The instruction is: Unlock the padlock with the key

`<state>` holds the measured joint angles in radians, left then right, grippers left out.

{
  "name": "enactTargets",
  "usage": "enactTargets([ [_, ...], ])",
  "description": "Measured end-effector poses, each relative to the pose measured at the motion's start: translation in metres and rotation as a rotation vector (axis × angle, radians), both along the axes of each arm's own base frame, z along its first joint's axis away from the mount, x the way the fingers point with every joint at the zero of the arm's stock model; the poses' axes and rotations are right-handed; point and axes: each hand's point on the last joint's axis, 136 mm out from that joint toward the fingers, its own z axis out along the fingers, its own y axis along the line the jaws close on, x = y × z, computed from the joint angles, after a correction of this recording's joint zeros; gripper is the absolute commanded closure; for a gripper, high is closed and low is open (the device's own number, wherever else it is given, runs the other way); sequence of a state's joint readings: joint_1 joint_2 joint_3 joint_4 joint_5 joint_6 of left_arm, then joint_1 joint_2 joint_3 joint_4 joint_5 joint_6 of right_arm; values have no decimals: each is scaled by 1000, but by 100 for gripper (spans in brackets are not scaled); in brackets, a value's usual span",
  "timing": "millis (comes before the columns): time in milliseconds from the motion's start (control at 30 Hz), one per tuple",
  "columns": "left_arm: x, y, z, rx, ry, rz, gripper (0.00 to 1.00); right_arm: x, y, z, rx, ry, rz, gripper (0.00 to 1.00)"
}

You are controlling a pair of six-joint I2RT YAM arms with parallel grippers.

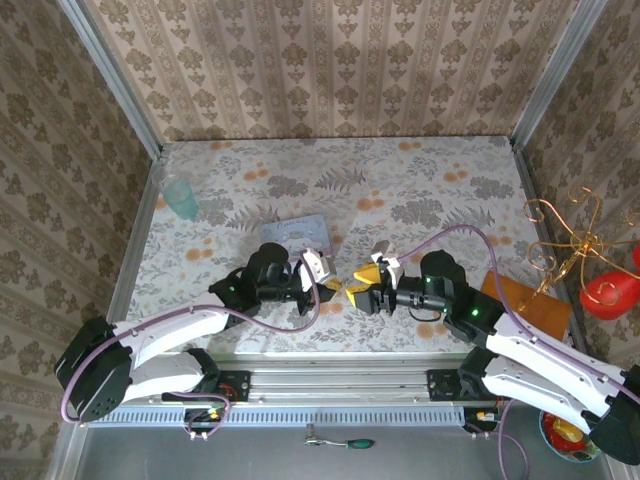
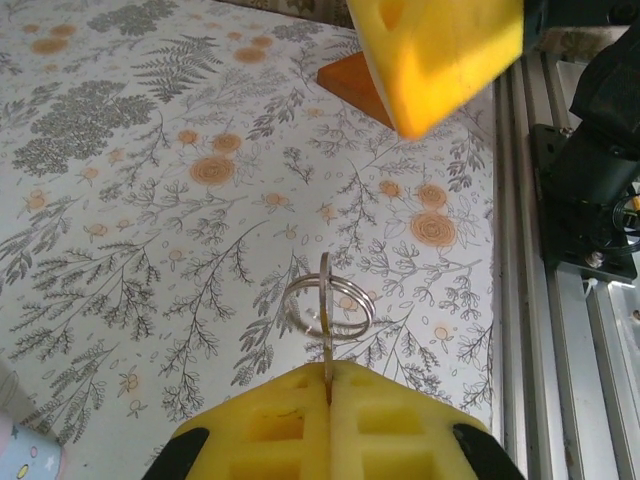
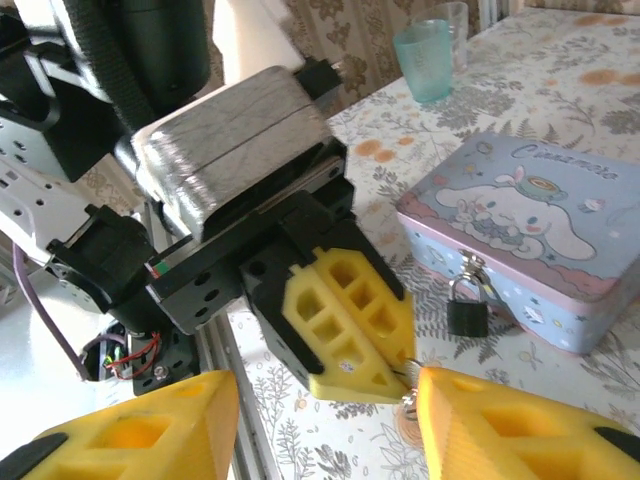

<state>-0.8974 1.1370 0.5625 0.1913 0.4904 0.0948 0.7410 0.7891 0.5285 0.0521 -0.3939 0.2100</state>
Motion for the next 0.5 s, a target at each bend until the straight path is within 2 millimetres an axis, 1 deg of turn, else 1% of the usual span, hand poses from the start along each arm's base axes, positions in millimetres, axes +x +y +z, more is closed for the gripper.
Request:
enactTargets([
  [133, -8, 1, -7, 27, 18, -29, 100, 1, -1, -7, -28, 40, 32, 65],
  [367, -20, 0, -10, 33, 44, -80, 100, -6, 11, -19, -76, 111, 140, 70],
  [500, -26, 0, -11, 38, 57, -105, 100, -10, 13, -28, -106, 135, 172, 74],
])
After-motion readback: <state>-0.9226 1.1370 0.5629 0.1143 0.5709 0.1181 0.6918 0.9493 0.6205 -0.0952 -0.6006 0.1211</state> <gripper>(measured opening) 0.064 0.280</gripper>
